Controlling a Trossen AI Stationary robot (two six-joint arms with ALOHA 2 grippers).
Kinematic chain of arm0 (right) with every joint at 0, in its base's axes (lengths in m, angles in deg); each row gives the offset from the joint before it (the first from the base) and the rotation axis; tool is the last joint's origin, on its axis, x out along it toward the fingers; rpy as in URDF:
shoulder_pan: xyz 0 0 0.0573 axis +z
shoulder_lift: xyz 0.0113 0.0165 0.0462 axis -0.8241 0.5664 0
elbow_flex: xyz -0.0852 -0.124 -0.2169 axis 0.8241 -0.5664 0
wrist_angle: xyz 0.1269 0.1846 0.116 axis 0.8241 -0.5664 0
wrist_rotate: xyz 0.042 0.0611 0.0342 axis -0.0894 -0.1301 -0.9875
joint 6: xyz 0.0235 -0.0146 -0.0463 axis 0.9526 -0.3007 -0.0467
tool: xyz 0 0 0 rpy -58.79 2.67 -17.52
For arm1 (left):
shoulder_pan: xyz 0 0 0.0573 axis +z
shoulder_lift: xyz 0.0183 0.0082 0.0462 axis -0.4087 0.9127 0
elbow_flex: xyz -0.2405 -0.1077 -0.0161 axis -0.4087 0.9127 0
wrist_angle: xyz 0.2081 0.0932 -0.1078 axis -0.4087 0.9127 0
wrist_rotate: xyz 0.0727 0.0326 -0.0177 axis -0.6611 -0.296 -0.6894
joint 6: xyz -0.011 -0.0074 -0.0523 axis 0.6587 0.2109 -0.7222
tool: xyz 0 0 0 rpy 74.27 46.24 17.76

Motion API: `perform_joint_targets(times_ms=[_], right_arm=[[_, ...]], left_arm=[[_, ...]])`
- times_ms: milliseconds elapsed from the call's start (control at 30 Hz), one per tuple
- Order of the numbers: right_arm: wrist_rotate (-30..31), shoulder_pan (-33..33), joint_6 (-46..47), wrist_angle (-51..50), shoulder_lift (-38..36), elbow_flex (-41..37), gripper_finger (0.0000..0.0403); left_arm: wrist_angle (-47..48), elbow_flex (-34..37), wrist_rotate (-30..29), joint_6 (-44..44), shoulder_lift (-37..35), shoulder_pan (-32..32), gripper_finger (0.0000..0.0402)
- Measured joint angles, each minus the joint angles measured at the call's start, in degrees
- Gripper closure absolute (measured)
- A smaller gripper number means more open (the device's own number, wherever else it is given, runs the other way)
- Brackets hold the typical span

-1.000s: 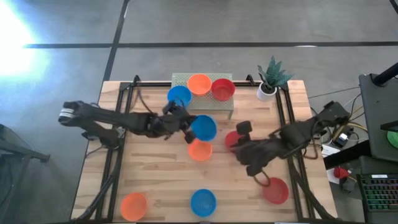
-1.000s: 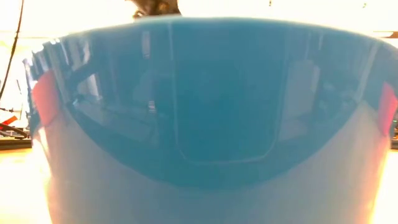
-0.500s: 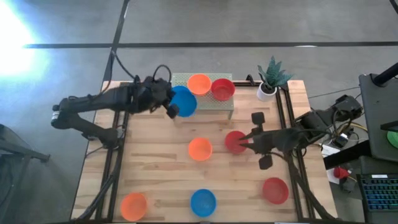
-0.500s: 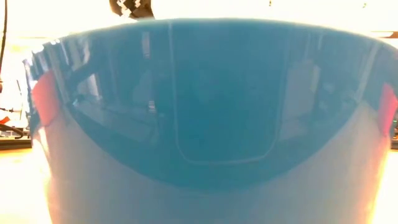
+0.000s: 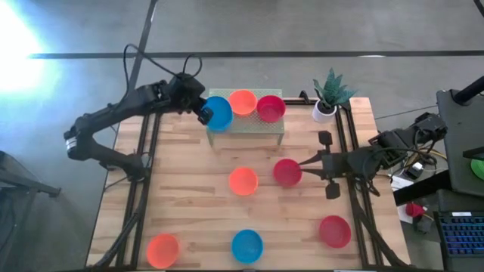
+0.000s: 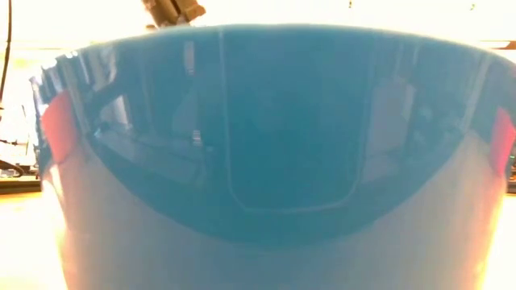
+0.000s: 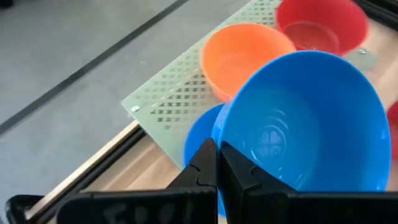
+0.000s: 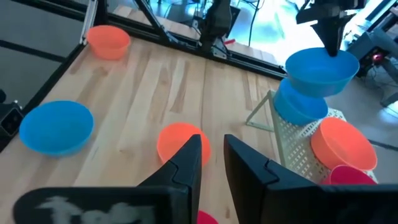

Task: Pick & Place Mini bowls
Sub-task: Stack the top blue bowl on the blue bowl on the shelf

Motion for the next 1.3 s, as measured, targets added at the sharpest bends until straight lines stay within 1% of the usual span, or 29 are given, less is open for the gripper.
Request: perform_joint_targets(times_ms=[67, 200, 600, 867, 1033, 1300], right_arm=[[0.0, 0.0, -0.1, -0.1, -0.5, -0.7, 0.034], [0.0, 0.0, 0.1, 0.1, -1.9, -1.8, 0.0339], [0.0, 0.0, 0.7, 2.5, -5.7, -5.9, 0.0342], [0.0, 0.0, 1.6, 2.7, -6.6, -7.1, 0.0342], [0.0, 0.0, 1.5, 2.7, -6.6, -7.2, 0.0342], [0.1, 0.0, 1.2, 2.9, -6.6, -7.0, 0.0342]], left_arm=[[0.1, 0.0, 0.9, 1.0, 0.4, 0.9, 0.0401], [0.4, 0.0, 4.6, 1.5, 1.5, 2.4, 0.0401], [0.1, 0.0, 4.9, 1.5, 6.8, 3.0, 0.0401], [0.6, 0.0, 4.8, 1.4, 7.8, 3.8, 0.0398], [1.0, 0.0, 4.8, 0.9, 7.7, 3.8, 0.0382], [0.4, 0.0, 4.2, 1.9, 7.5, 3.8, 0.0338]])
